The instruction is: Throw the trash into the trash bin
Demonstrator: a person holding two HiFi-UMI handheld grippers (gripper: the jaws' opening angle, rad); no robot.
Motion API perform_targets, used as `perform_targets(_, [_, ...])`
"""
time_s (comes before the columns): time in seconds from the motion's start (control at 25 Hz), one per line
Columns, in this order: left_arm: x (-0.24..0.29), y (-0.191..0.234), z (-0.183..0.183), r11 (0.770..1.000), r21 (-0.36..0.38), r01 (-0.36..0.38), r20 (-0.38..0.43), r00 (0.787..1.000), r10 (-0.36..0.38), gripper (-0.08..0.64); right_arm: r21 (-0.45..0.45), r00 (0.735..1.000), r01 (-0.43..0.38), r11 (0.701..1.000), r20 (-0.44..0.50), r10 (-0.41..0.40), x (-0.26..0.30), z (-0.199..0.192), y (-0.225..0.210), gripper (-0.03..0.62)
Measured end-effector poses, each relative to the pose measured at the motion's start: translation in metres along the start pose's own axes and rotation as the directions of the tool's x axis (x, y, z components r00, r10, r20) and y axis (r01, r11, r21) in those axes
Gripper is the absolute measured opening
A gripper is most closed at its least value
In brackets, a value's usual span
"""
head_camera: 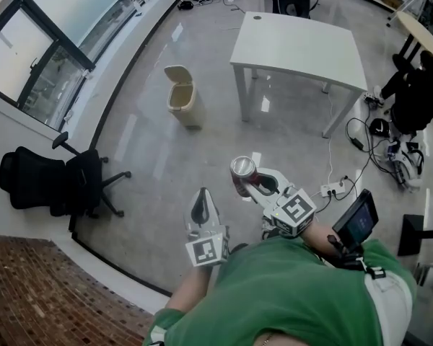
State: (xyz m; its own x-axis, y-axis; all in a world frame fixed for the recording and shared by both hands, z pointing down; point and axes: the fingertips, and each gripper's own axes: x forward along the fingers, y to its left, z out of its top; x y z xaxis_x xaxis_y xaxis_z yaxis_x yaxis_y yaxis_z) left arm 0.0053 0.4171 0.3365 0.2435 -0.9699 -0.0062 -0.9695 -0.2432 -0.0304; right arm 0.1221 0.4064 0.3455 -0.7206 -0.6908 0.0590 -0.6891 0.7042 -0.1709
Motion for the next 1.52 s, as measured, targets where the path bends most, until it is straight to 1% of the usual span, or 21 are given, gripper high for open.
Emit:
perform_targets(0.08, [0.018, -0.01, -0.001, 1.0, 0.007, 0.0, -0.002, 1.0, 0.0, 0.005, 0.003, 1.0, 0.014, 1.0, -0.007, -0.014, 0.0, 0.002, -0.023, 0.071])
perform_targets(0.2, [0.041, -0.021, -0.003, 1.0, 0.006, -0.006, -0.006, 1.0, 0.006, 0.005, -0.004, 1.0, 0.011, 1.0, 0.005, -0.011, 0.003, 0.007, -0.049, 0.071])
perform_targets(0.32, [0.06, -0.033, -0.001, 1.0, 0.016, -0.003, 0.002, 1.0, 0.003, 0.005, -0.001, 1.0, 0.021, 1.0, -0.006, -0.021, 0.005, 0.008, -0.072, 0.071])
perform_targets(0.48, [0.071, -0.043, -0.004, 0.998, 0.046, 0.05, 0.007, 0.999, -0.05, 0.005, 0.013, 1.0, 0.012, 1.0, 0.004, -0.012, 0.013, 0.009, -0.084, 0.071])
perform_targets(0.56, [0.08, -0.045, -0.006, 0.997, 0.048, 0.066, -0.002, 0.998, -0.066, 0.005, 0.021, 1.0, 0.006, 1.0, 0.012, -0.006, 0.016, 0.007, -0.089, 0.071])
perform_targets(0.68, [0.099, -0.044, -0.003, 0.996, 0.042, 0.084, -0.007, 0.996, -0.083, 0.005, 0.029, 1.0, 0.026, 0.999, 0.005, -0.026, 0.024, 0.01, -0.104, 0.071])
perform_targets(0.88, [0.139, -0.043, 0.0, 0.989, 0.05, 0.138, 0.013, 0.99, -0.138, 0.005, 0.01, 0.999, 0.046, 0.999, 0.019, -0.046, 0.043, 0.016, -0.128, 0.071])
perform_targets(1.08, [0.183, -0.031, 0.007, 0.983, 0.048, 0.179, 0.041, 0.983, -0.181, 0.005, -0.009, 0.995, 0.097, 0.995, 0.03, -0.097, 0.072, 0.036, -0.154, 0.071])
perform_targets(1.24, [0.215, -0.018, 0.008, 0.978, 0.057, 0.203, 0.066, 0.976, -0.206, 0.005, -0.02, 0.992, 0.123, 0.992, 0.035, -0.122, 0.097, 0.04, -0.173, 0.071])
perform_targets(1.4, [0.235, 0.002, 0.007, 0.976, 0.078, 0.204, 0.065, 0.976, -0.209, 0.005, -0.02, 0.992, 0.116, 0.993, 0.056, -0.115, 0.125, 0.04, -0.177, 0.071])
perform_targets(1.52, [0.249, 0.019, 0.002, 0.973, 0.101, 0.206, 0.054, 0.976, -0.212, 0.005, -0.018, 0.99, 0.129, 0.992, 0.065, -0.127, 0.146, 0.042, -0.179, 0.071])
